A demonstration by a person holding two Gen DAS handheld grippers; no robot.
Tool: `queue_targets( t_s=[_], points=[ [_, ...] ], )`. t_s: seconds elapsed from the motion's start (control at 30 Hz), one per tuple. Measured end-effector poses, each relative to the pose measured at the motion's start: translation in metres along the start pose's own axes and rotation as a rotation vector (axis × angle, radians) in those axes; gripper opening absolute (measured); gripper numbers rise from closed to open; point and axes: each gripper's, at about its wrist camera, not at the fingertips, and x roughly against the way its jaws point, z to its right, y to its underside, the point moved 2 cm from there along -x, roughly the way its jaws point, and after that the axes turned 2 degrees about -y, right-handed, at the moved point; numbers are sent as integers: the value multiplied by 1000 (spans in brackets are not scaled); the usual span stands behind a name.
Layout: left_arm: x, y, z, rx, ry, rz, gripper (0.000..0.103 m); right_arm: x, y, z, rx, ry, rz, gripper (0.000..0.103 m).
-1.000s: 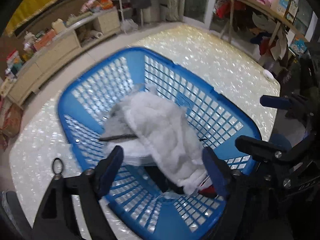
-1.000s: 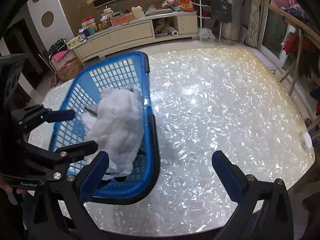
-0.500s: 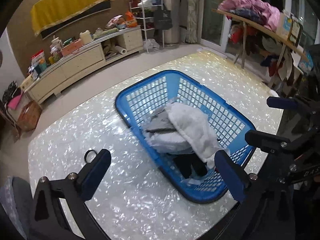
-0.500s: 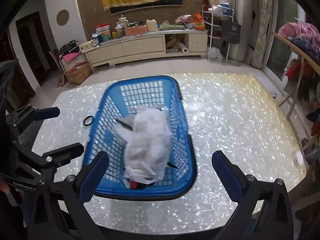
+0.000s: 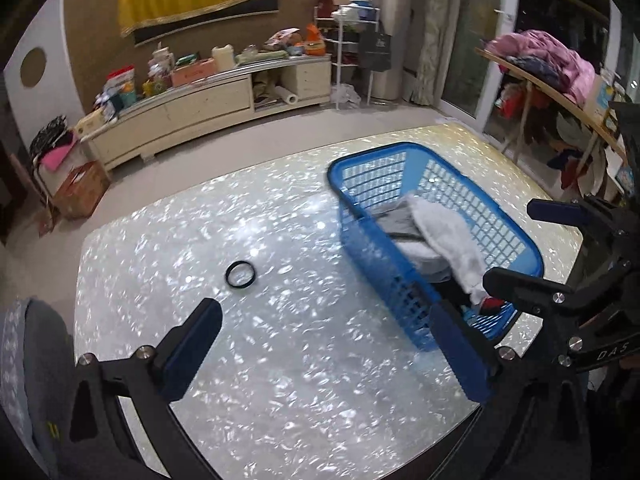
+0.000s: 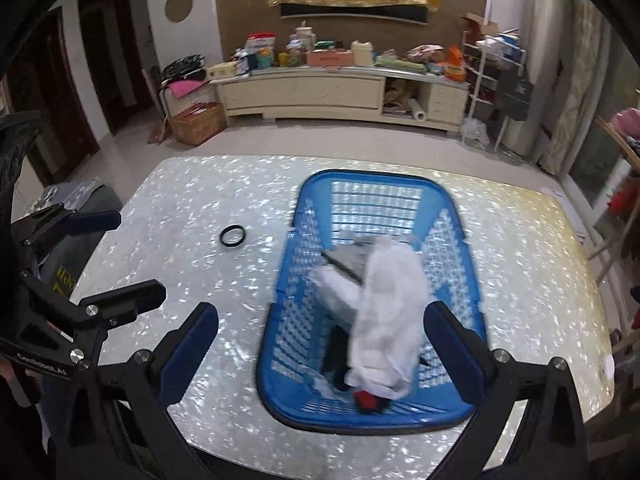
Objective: Organize soft objects
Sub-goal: 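Reach the right gripper to the black rubber ring and grasp it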
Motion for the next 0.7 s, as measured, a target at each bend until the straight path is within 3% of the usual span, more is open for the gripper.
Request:
queue_targets(
  t_s=[0.17, 0.3, 0.43, 0.7],
  points=[
    [2, 14, -30, 62, -37, -3, 103, -21, -11, -19, 40, -37, -36, 103],
    [4, 24, -54, 106, -16, -5, 103, -39, -21, -44, 87, -60, -43, 103],
    [2, 33, -75, 134, -73, -15, 103, -59, -29, -63, 134, -65, -71, 103],
    [-16, 49, -136, 260, -111, -56, 103, -101, -41, -98, 196, -105, -137, 103]
  ],
)
